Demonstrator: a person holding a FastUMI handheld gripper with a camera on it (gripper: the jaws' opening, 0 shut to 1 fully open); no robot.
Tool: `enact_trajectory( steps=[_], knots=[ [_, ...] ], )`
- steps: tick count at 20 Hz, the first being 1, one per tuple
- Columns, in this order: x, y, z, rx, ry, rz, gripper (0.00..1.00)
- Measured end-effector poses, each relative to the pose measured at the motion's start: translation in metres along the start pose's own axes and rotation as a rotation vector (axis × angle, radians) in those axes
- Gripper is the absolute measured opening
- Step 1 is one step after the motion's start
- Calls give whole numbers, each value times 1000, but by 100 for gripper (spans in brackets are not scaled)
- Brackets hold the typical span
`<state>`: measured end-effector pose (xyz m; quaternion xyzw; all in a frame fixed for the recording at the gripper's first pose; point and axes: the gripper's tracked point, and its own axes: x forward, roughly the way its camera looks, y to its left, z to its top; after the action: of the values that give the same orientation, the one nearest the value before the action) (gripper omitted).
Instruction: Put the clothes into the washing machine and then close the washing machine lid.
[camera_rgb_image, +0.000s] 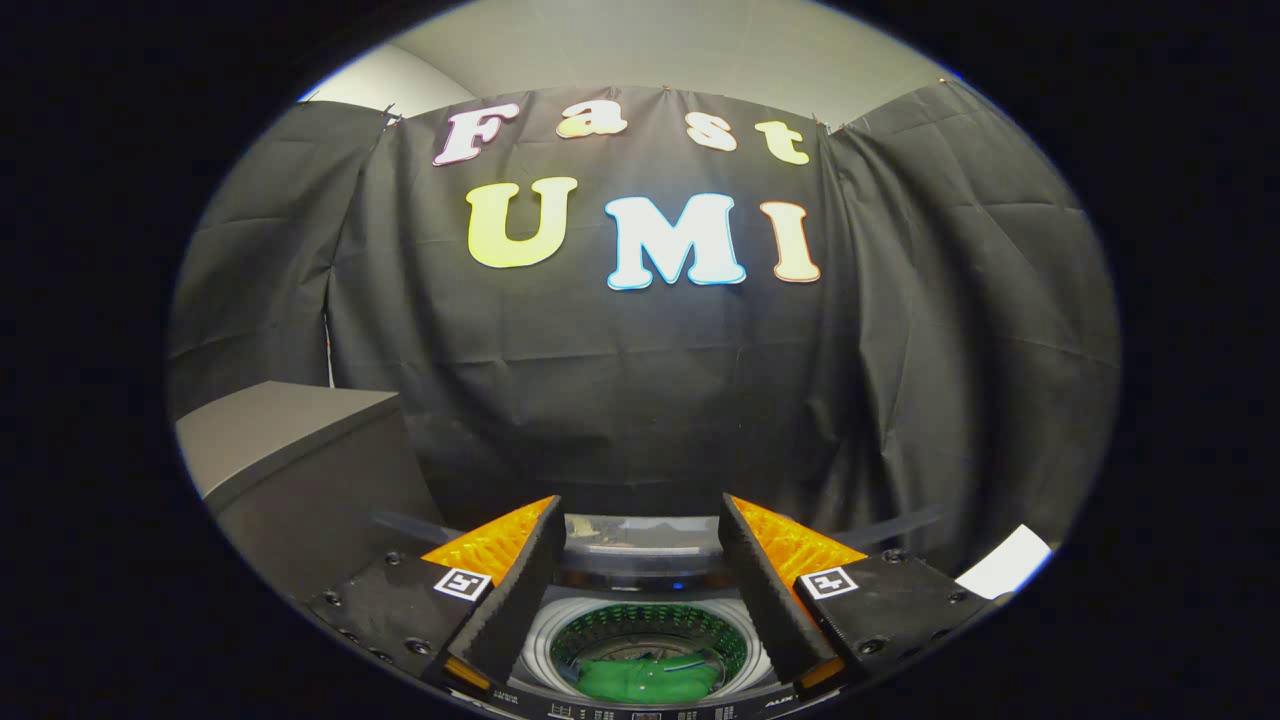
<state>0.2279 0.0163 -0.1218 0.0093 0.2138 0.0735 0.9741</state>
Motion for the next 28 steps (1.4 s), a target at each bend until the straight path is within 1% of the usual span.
enact_trajectory(
  steps=[2, 5, 10, 14, 18, 21, 24, 28],
  knots=[
    [-3, -3, -20, -24, 31, -10, 97],
    [-7, 1, -39, -9, 48, 1, 97],
    [-15, 6, -62, -48, 72, 1, 97],
    [-15, 8, -76, -37, 99, 7, 97],
    [-15, 9, -79, -44, 107, 5, 97],
    [-20, 8, -74, -46, 92, 3, 97],
    [-36, 13, -64, -46, 55, 13, 97],
    [-73, 17, -39, -65, -27, 15, 97]
  ],
)
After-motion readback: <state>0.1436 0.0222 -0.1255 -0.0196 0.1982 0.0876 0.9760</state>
